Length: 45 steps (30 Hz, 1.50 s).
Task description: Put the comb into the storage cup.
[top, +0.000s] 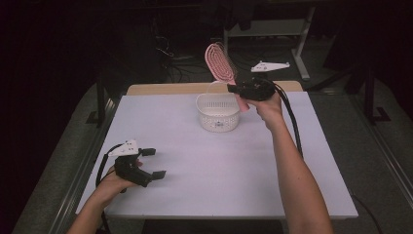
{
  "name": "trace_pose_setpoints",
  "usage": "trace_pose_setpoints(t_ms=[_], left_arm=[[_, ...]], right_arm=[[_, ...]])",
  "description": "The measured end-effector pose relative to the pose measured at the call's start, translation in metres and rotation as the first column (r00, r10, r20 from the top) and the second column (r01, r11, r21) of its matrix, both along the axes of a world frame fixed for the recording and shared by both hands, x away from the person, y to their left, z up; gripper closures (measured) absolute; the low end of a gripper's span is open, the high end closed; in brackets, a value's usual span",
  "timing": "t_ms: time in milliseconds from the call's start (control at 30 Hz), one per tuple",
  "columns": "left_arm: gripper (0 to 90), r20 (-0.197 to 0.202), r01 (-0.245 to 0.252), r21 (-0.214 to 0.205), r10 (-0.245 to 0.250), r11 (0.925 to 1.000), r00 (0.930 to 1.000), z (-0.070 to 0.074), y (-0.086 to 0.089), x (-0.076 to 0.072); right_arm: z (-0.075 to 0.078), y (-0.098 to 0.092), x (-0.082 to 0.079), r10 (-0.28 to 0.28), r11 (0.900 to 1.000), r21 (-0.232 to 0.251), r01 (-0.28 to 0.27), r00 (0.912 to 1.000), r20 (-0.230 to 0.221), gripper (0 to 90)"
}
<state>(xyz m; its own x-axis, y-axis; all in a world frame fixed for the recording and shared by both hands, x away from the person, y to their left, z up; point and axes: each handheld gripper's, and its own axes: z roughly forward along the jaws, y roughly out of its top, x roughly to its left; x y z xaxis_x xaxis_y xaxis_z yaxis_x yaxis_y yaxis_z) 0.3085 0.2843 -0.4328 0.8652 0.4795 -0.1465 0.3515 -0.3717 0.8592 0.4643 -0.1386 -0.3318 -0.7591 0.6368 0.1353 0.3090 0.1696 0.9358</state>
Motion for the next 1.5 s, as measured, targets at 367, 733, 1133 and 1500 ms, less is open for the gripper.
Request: trace_pose_setpoints(t_ms=[367,733,1133,1500], left_arm=[[0.0,-0.001,-0.002,-0.014,0.002,0.9999,1.0,0.001,0.003,0.0],[0.0,-0.005,-0.006,-0.021,0.005,0.9998,1.0,0.001,0.004,0.0],[0.0,-0.002,-0.009,-0.019,0.009,0.9998,1.0,0.001,0.005,0.0],[0.0,-0.003,-0.01,-0.021,0.01,0.9997,0.9999,0.001,0.005,0.0]], right_arm=[[-0.001,0.023,0.014,0.041,0.999,-0.019,-0.041,0.9991,0.0,69.0],[-0.006,0.042,0.026,0.069,0.996,-0.057,-0.069,0.9976,-0.008,68.9],[-0.021,0.053,0.035,0.097,0.9898,-0.101,-0.1,0.9946,-0.036,68.9],[-0.033,0.062,0.039,0.112,0.983,-0.139,-0.119,0.992,-0.059,68.9]])
